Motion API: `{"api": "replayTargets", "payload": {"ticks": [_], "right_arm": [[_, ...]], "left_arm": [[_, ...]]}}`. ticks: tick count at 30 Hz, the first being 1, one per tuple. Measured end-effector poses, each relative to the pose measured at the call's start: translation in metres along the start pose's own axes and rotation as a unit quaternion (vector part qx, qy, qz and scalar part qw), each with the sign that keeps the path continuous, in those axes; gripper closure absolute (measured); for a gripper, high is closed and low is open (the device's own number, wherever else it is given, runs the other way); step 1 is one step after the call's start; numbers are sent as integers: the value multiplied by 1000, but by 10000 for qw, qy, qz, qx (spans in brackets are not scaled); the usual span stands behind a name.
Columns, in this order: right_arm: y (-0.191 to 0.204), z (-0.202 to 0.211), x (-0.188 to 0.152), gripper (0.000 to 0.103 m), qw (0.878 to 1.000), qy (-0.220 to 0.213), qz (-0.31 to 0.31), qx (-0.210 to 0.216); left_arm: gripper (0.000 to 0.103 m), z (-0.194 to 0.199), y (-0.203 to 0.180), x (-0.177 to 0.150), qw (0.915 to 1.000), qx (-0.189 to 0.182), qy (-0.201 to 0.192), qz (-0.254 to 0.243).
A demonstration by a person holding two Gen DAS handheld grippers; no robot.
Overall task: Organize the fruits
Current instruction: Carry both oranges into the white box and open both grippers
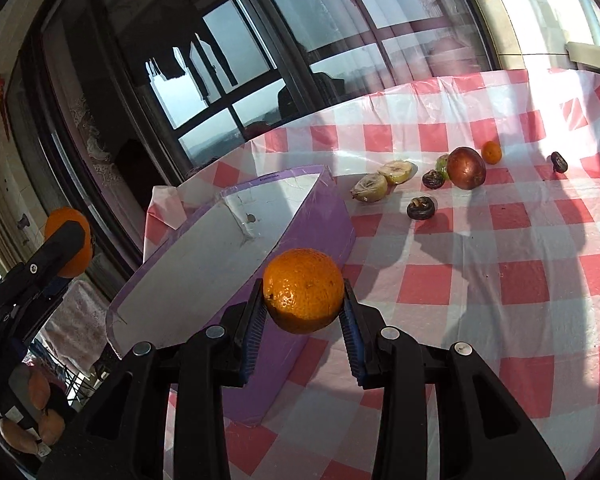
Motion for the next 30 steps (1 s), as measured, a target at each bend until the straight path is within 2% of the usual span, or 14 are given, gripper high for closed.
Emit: {"api": "replayTargets", "payload": {"ticks": [4, 10, 13, 15, 18, 22, 24, 27, 29, 30], "right_arm": [[33, -7, 1, 66, 9996, 39, 261, 132], [84, -24, 9, 66, 9964, 36, 830, 172], [105, -42, 6, 66, 9894, 243, 1426, -94], [114, -60, -3, 66, 9807, 550, 1858, -257], [117, -89, -22, 66, 9622, 1230, 2387, -449], [115, -109, -36, 65, 9171, 1578, 3461, -1194], [110, -115, -41, 63, 8965, 1723, 3827, -1419], [102, -119, -53, 61, 8604, 1919, 4405, -1700], [98, -120, -54, 60, 8515, 1961, 4523, -1787], [97, -121, -56, 54, 8504, 2016, 4528, -1765]], "left_arm": [[59, -5, 51, -11, 9978, 460, 408, 235], [59, -24, 102, -30, 9880, 1098, 1084, 55], [59, -31, 121, -41, 9813, 1294, 1427, 46], [59, -38, 131, -51, 9762, 1334, 1711, 78], [59, -52, 144, -71, 9597, 1460, 2398, -95], [58, -65, 156, -98, 9388, 1272, 3202, -11], [58, -66, 154, -100, 9368, 1105, 3321, 17], [53, -67, 153, -108, 9282, 1035, 3572, 57], [51, -67, 151, -111, 9246, 965, 3683, 102], [49, -67, 151, -112, 9234, 977, 3710, 98]]}}
Point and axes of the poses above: each gripper's, at about its wrist camera, not at the fingertips, and z roughly against the way its jaws point, y to its left, x to its top, the point moved 10 cm from there along -z, roughly the way its jaws point, and after that the axes turned 14 degrees about -x, right-handed, at the moved point
